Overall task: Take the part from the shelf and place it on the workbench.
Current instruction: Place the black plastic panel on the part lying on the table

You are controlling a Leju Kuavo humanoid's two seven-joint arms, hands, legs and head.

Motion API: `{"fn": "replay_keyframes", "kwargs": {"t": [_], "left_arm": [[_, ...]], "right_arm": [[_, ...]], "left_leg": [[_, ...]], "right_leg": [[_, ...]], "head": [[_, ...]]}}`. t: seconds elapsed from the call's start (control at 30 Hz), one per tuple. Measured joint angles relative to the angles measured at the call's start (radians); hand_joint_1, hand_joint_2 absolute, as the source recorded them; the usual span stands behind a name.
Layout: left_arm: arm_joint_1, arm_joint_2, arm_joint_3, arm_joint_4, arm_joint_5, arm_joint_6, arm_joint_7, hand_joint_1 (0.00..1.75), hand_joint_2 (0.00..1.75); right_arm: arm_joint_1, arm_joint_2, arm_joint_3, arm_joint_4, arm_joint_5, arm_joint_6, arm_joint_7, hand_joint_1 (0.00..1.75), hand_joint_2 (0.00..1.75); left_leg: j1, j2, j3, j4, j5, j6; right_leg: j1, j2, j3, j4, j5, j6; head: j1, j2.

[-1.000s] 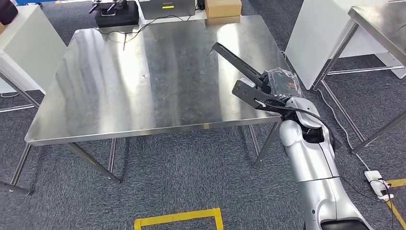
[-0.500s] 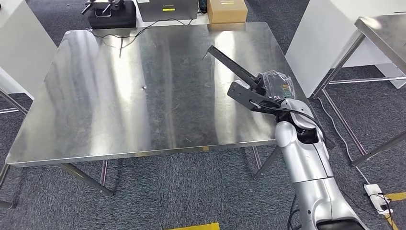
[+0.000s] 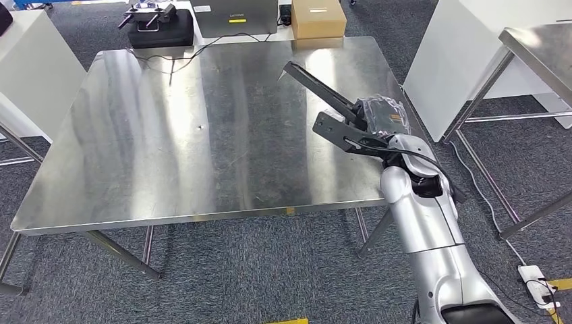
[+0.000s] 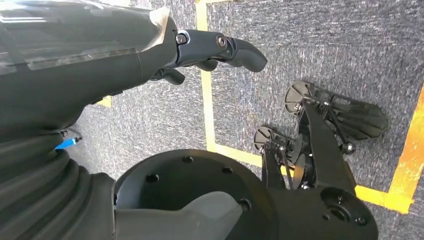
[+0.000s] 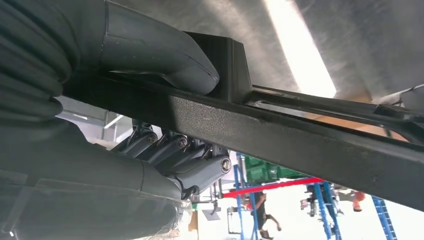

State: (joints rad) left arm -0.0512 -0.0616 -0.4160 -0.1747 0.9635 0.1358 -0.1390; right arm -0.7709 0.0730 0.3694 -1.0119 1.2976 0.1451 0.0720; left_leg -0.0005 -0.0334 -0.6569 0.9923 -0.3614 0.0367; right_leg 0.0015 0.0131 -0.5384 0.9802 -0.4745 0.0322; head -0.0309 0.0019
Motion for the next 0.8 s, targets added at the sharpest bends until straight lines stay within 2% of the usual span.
{"fn": "replay_keyframes", "kwargs": {"t": [0.17, 0.37, 0.8], "left_arm": [[0.0, 0.0, 0.005, 0.0, 0.0, 0.0, -0.004, 0.0, 1.75], [-0.001, 0.0, 0.014, 0.0, -0.003, 0.0, -0.007, 0.0, 1.75], [-0.002, 0.0, 0.024, 0.0, -0.008, 0.0, -0.012, 0.0, 1.75]], "right_arm": [[-0.038, 0.013, 0.02, 0.065, 0.027, -0.003, -0.058, 1.75, 1.75], [-0.099, 0.043, 0.047, 0.203, 0.052, -0.07, -0.146, 1.75, 1.75], [-0.16, 0.147, 0.117, 0.366, 0.098, -0.09, -0.183, 1.75, 1.75]], "left_leg": [[0.0, 0.0, -0.001, 0.0, 0.0, -0.001], [-0.001, 0.0, -0.002, 0.0, -0.001, -0.001], [-0.002, 0.0, -0.002, 0.0, -0.001, -0.001]], "right_leg": [[0.0, 0.0, 0.0, 0.0, -0.001, -0.001], [-0.002, 0.0, -0.002, 0.0, -0.001, -0.001], [-0.003, 0.0, -0.002, 0.0, -0.001, -0.001]], "head": [[0.0, 0.0], [0.0, 0.0], [0.0, 0.0]]}}
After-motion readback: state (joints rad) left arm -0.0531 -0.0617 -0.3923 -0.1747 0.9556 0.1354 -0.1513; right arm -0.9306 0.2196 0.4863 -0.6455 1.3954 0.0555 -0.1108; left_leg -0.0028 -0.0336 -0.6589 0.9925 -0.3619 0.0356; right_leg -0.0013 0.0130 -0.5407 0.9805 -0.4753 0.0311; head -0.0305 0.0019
